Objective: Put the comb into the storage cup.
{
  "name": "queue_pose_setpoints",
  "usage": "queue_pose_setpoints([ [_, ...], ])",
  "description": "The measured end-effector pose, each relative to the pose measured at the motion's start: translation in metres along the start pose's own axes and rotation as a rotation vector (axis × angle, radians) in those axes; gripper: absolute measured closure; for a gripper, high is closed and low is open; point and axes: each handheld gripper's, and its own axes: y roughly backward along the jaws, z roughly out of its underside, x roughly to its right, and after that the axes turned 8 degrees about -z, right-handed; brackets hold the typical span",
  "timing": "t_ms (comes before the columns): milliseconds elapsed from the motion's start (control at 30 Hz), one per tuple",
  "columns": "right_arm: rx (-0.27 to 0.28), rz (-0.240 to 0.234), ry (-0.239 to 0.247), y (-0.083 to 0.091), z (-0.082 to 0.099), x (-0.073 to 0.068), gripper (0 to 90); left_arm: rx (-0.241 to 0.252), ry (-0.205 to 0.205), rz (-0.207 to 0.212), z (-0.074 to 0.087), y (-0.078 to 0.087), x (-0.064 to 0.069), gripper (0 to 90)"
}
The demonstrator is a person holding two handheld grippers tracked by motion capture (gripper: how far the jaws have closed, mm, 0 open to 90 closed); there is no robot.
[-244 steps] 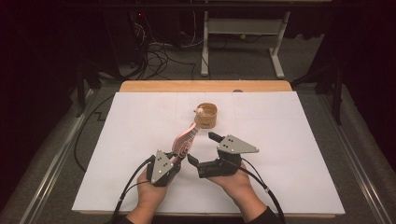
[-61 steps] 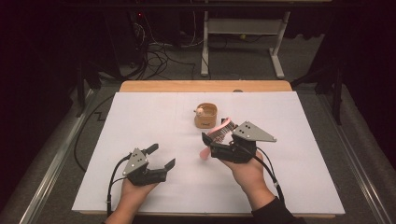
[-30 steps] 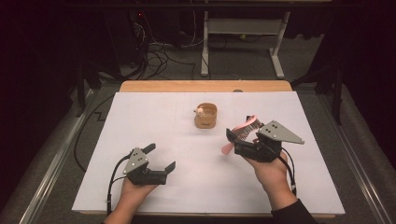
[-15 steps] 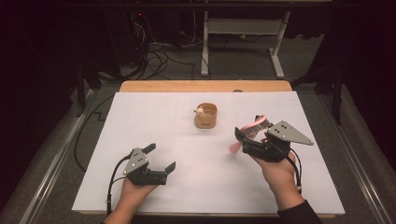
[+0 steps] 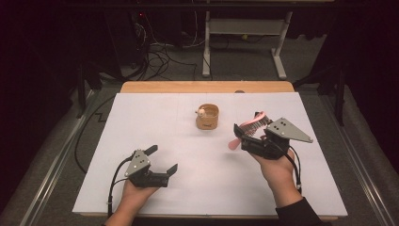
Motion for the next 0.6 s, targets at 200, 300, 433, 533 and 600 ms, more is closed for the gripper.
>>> queue_pose_setpoints([
  [200,0.016,-0.001,0.002,-0.005,-0.004,0.001,20.4,0.001,0.001,0.005,0.0,0.0,0.0,0.0],
  [300,0.018,0.002,0.004,-0.008,-0.007,0.0,20.4,-0.002,0.0,0.008,0.0,-0.001,0.0,0.0],
  [433,0.028,0.007,0.003,-0.009,-0.011,0.001,20.4,-0.003,0.001,0.013,0.0,-0.001,0.001,0.0],
  [533,0.031,0.011,0.009,-0.011,-0.014,0.001,20.5,0.003,0.005,0.014,0.0,0.0,0.0,0.0],
  [600,0.035,0.012,0.015,-0.011,-0.016,0.001,20.4,0.003,0.006,0.016,0.0,0.0,0.0,0.0],
])
